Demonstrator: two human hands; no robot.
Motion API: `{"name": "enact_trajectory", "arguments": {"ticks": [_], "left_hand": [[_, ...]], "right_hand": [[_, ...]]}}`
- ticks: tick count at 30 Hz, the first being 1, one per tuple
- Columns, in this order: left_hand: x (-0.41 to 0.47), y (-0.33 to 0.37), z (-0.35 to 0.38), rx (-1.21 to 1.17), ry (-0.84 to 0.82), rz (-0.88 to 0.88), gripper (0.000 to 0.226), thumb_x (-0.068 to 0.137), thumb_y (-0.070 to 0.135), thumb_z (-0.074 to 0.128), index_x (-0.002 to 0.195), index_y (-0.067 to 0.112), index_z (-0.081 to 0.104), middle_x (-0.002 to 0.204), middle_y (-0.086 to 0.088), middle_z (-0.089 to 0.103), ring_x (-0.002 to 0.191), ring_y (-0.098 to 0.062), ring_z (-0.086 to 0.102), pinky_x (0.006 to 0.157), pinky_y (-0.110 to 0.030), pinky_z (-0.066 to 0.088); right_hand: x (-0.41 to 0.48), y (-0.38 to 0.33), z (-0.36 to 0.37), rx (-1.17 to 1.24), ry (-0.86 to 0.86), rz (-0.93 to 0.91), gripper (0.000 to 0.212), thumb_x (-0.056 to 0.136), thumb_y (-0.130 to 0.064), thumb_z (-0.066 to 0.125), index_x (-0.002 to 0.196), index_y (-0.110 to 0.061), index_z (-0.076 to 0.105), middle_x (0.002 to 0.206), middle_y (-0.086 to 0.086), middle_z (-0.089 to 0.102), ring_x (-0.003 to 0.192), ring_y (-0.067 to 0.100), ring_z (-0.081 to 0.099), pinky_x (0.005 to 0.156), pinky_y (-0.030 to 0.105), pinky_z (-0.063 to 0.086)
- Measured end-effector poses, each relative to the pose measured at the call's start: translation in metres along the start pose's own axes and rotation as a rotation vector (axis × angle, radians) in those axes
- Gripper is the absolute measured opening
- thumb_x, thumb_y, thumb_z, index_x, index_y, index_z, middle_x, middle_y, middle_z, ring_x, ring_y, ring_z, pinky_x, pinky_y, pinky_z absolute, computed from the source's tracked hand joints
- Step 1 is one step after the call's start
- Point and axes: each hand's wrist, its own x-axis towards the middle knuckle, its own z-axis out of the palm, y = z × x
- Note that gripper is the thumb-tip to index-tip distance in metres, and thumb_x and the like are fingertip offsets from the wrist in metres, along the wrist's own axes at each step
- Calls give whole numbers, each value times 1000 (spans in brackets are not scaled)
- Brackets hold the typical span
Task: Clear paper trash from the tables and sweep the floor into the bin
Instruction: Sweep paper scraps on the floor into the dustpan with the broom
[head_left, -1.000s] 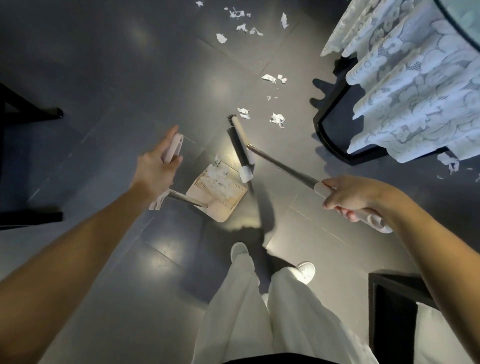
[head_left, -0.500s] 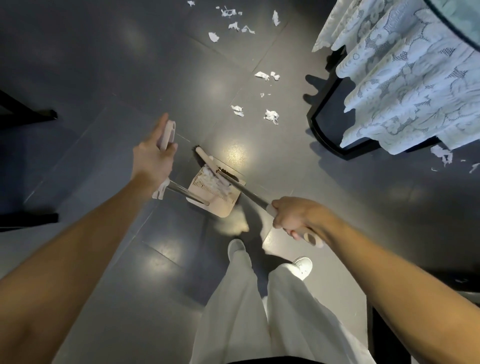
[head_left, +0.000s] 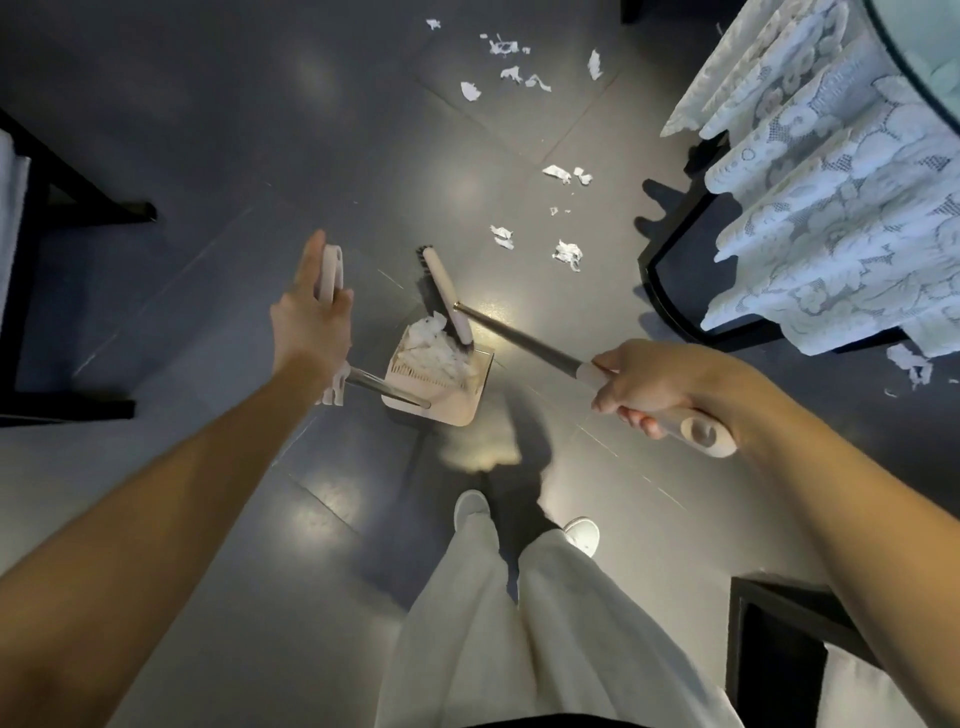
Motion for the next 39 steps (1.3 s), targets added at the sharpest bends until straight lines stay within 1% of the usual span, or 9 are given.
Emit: {"name": "enact_trajectory", "arguments": {"ticks": [9, 12, 14, 18, 22, 26, 30, 35, 39], "left_hand": [[7, -19, -6, -74, 60, -91, 59, 92, 19, 49, 143, 45, 33, 103, 0, 62, 73, -25, 59, 76, -42, 57], [21, -22, -10, -94, 44, -100, 59, 92, 20, 48, 142, 47, 33, 94, 2, 61, 66, -22, 56, 74, -45, 58], [27, -23, -13, -96, 32, -90, 59, 92, 20, 50, 142, 47, 34, 93, 3, 59, 67, -21, 55, 75, -46, 57], [39, -17, -13, -75, 12, -62, 59, 91, 19, 51, 141, 46, 36, 100, 1, 58, 81, -29, 61, 79, -47, 56], [49, -6, -7, -48, -32, -10, 57, 93, 21, 52, 138, 50, 34, 101, 3, 59, 84, -28, 63, 80, -46, 56], [71, 20, 9, -71, -37, 39, 59, 91, 22, 53, 129, 62, 31, 97, 7, 59, 62, -15, 57, 75, -43, 58], [110, 58, 28, -78, -57, 95, 63, 90, 21, 53, 122, 70, 30, 86, 22, 59, 47, -2, 50, 70, -40, 59], [165, 110, 58, -32, -84, 186, 62, 92, 22, 53, 130, 64, 29, 117, 2, 64, 79, -19, 62, 87, -41, 54], [206, 142, 78, 28, -130, 257, 60, 95, 22, 54, 139, 54, 28, 121, -5, 62, 99, -35, 63, 92, -47, 51]], "right_hand": [[45, -49, 6, -106, 40, -31, 23, 92, 2, 50, 113, 1, 59, 70, 13, 52, 55, 20, 44, 49, 25, 37], [59, -59, 23, -201, -11, -22, 35, 93, 3, 46, 127, -1, 53, 86, 14, 54, 66, 21, 45, 55, 26, 35], [60, -65, 32, -283, -71, -28, 34, 93, -3, 47, 125, 2, 56, 80, 10, 56, 64, 18, 48, 60, 24, 37], [51, -65, 34, -338, -99, -34, 31, 92, -7, 48, 119, 4, 60, 65, 6, 55, 48, 13, 45, 49, 21, 35], [45, -53, 20, -140, -84, -13, 32, 91, -8, 55, 123, -7, 56, 60, 6, 51, 42, 14, 44, 45, 21, 39], [45, -40, -13, -57, -50, -46, 33, 91, -10, 57, 124, -7, 55, 58, 6, 54, 46, 16, 46, 53, 27, 42], [56, -28, -59, 203, -23, 1, 26, 92, -9, 60, 117, -8, 58, 54, 5, 48, 38, 12, 41, 41, 22, 40], [78, -26, -123, 438, 28, 52, 21, 92, -7, 60, 114, -8, 59, 46, 3, 45, 32, 11, 35, 37, 17, 35], [92, -25, -173, 560, 70, 84, 23, 92, -7, 61, 114, -9, 59, 47, 4, 45, 34, 12, 35, 36, 16, 34]]}}
